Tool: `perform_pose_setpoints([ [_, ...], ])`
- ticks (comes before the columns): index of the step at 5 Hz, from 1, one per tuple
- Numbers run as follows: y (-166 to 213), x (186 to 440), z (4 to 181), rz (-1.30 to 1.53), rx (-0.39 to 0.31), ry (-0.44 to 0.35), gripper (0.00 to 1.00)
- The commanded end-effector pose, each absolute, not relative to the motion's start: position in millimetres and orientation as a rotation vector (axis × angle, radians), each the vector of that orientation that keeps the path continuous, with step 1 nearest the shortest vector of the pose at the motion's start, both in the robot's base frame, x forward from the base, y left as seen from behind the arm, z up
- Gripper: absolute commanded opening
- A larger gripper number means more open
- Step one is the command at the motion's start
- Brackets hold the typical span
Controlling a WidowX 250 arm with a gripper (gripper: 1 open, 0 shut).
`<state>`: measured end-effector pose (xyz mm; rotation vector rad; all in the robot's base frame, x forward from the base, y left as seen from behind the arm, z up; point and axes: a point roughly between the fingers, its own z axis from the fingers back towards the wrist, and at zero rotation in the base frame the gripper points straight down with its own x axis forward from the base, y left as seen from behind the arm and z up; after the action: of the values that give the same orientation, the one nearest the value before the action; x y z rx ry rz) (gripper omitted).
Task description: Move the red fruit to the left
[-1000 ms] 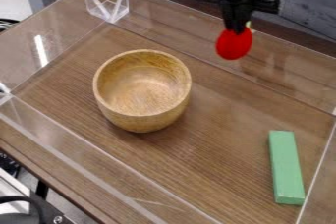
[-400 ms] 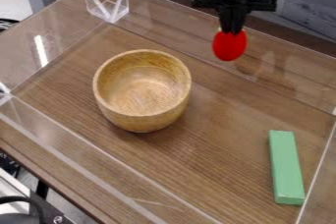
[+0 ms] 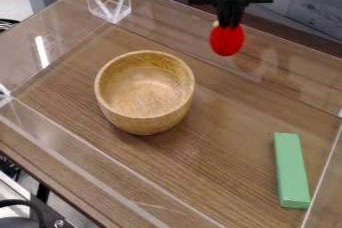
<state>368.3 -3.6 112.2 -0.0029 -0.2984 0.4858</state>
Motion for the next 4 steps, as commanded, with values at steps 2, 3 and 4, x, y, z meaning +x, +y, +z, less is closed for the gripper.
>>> perform_pose_setpoints([
  [2, 28.4, 363.2, 144.3, 0.549, -0.006, -0.386, 0.0],
  [3, 72.9, 350.5, 144.4, 0.613, 0.027, -0.389, 0.0],
  [4, 110.7, 343.5, 157.2, 0.666, 0.049, -0.394, 0.0],
])
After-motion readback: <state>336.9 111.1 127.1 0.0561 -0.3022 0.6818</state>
